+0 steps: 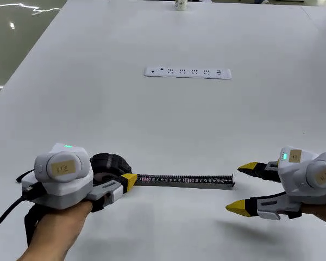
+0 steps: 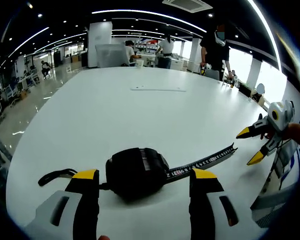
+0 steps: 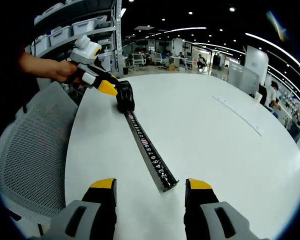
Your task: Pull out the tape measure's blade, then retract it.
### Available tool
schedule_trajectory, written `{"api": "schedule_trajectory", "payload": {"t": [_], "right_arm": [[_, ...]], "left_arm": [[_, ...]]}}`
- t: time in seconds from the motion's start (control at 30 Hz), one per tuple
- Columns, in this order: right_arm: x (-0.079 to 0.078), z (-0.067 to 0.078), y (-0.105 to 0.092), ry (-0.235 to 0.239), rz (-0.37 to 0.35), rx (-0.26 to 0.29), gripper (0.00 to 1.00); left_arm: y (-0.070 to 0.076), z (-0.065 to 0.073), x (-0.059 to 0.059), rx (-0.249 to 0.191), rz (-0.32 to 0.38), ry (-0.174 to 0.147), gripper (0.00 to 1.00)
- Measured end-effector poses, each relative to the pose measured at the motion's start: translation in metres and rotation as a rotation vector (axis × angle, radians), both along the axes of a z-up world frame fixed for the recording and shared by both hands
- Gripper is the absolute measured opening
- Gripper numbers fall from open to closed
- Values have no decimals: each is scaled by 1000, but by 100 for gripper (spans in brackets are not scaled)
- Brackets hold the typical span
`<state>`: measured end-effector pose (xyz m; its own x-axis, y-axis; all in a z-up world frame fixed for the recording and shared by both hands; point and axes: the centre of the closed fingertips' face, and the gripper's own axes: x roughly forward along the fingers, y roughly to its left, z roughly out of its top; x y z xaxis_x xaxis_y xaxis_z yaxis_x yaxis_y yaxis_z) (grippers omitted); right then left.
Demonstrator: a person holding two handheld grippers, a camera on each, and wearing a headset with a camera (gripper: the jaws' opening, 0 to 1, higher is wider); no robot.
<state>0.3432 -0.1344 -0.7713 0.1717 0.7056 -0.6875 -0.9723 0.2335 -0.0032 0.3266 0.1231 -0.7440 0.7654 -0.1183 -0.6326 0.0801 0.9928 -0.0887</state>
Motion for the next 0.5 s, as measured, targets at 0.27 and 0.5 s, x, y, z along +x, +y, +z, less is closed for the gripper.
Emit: {"api": "schedule_trajectory", "payload": {"t": [0.27,0.5], "right_arm": [[8,-4,3,-26,59,-14,43],[16,-10,3,-44,99,-44,35]], "left_arm": [[4,0,7,20,19,-9,64],[9,-3,11,30,41,-2,58]]}}
